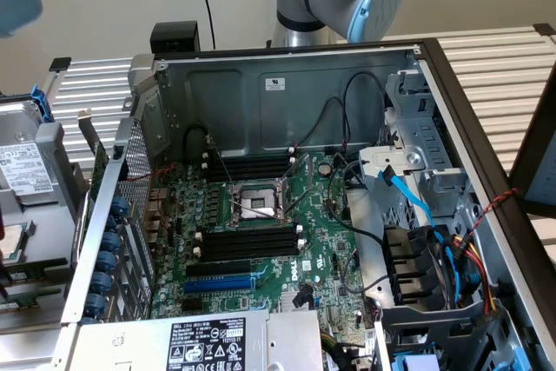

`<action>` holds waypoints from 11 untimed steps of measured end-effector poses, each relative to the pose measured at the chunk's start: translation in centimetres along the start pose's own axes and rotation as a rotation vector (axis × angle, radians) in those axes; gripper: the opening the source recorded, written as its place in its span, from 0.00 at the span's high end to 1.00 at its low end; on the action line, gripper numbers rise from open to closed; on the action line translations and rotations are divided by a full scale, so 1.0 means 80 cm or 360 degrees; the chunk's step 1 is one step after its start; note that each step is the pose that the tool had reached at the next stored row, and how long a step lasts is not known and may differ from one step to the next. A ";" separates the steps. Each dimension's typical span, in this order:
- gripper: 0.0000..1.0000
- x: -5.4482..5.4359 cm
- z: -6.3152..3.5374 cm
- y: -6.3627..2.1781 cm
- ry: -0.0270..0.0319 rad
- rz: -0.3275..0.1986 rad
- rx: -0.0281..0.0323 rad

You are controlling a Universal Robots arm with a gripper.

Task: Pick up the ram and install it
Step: 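Reach for the ram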

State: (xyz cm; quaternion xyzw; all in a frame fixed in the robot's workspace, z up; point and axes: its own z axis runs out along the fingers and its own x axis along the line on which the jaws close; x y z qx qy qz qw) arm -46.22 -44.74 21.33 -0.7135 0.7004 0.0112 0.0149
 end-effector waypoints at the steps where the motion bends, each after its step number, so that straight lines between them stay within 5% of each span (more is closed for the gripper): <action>1: 0.76 0.000 0.001 0.000 0.00000 -0.0001 0.00000; 11: 0.76 0.001 0.008 0.000 -0.00001 -0.0007 0.00005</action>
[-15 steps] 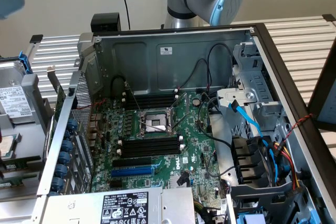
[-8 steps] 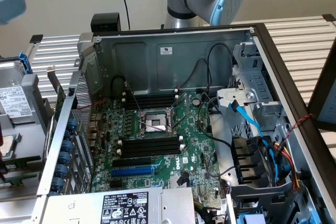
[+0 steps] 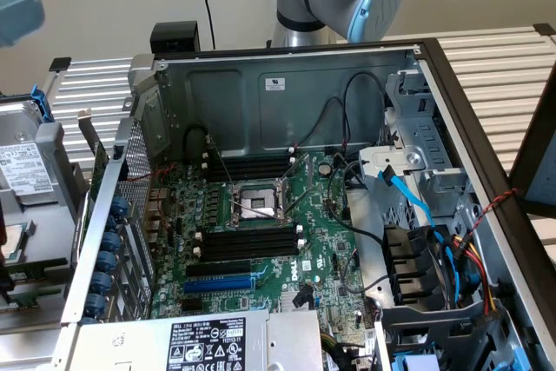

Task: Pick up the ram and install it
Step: 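Reach for the ram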

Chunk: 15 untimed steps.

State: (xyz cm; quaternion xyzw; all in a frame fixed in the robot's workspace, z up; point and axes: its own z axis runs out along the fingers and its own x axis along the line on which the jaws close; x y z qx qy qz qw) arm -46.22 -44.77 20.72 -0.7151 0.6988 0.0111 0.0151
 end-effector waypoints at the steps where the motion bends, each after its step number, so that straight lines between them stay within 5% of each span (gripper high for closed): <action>1: 0.76 0.000 0.000 0.000 0.00002 0.0000 -0.00002; 15: 0.76 0.001 0.005 0.000 0.00001 0.0000 0.00000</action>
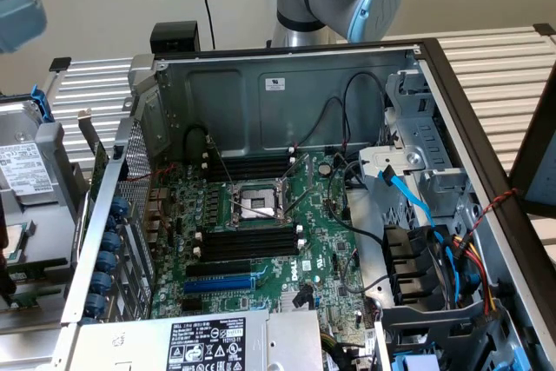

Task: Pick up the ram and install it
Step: 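Reach for the ram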

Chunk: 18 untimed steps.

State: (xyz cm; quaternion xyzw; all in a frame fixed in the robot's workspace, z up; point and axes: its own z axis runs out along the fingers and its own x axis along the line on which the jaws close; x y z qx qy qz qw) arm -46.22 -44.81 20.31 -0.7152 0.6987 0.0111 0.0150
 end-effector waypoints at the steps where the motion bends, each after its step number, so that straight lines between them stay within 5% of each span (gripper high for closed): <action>1: 0.76 0.000 0.000 0.000 0.00001 0.0000 0.00000; 11: 0.76 -0.001 0.000 0.000 0.00000 0.0000 0.00005; 18: 0.86 -0.001 0.000 0.000 -0.00001 0.0000 0.00004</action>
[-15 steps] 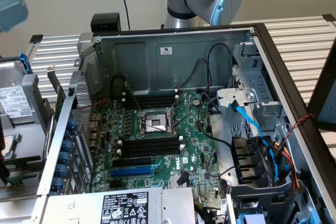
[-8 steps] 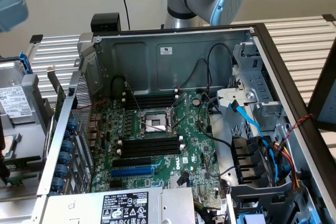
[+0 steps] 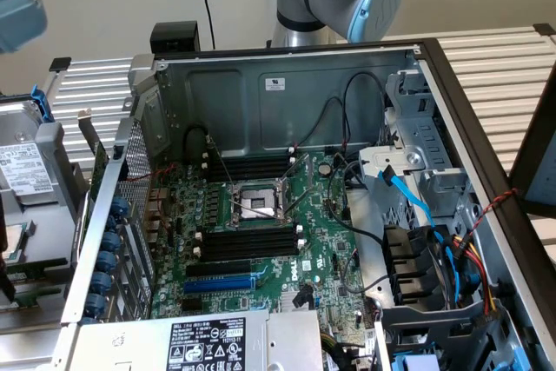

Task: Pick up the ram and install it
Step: 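Reach for the ram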

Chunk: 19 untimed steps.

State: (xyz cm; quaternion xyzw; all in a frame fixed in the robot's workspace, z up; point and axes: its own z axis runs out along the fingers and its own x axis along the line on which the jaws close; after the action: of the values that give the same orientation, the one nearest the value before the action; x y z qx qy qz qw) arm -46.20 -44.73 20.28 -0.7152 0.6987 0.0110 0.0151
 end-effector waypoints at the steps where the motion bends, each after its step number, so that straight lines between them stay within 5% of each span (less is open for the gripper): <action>1: 0.86 0.000 0.000 0.000 0.00001 0.0000 -0.00002; 19: 0.88 0.000 -0.004 0.000 -0.00003 0.0000 0.00007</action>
State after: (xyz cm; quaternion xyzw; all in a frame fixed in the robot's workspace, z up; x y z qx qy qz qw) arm -46.20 -44.75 20.63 -0.7152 0.6987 0.0109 0.0154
